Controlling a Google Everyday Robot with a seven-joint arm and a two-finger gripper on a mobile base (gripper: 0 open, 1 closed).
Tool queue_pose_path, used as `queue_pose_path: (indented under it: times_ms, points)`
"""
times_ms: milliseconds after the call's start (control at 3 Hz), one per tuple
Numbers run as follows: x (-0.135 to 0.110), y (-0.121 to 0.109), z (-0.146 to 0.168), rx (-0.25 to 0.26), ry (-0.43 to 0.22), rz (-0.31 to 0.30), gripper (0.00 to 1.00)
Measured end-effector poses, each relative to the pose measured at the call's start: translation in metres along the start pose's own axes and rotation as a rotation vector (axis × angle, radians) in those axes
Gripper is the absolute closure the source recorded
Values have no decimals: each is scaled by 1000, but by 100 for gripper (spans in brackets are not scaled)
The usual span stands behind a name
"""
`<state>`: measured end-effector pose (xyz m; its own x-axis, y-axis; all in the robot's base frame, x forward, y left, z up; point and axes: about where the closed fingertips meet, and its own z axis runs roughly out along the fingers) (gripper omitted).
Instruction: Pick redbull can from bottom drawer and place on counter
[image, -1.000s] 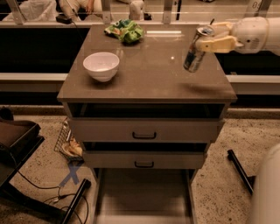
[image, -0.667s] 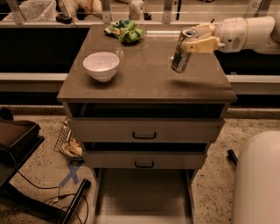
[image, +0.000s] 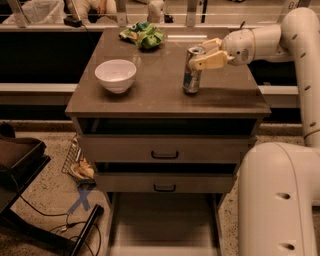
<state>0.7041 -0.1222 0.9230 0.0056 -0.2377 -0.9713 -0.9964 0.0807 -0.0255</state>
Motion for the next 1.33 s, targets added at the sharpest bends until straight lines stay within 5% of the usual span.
queue_pose_path:
  times_ms: [333, 1333]
  points:
    - [13, -2, 12, -33, 30, 26, 100]
    - [10, -10, 22, -18, 17, 27, 36]
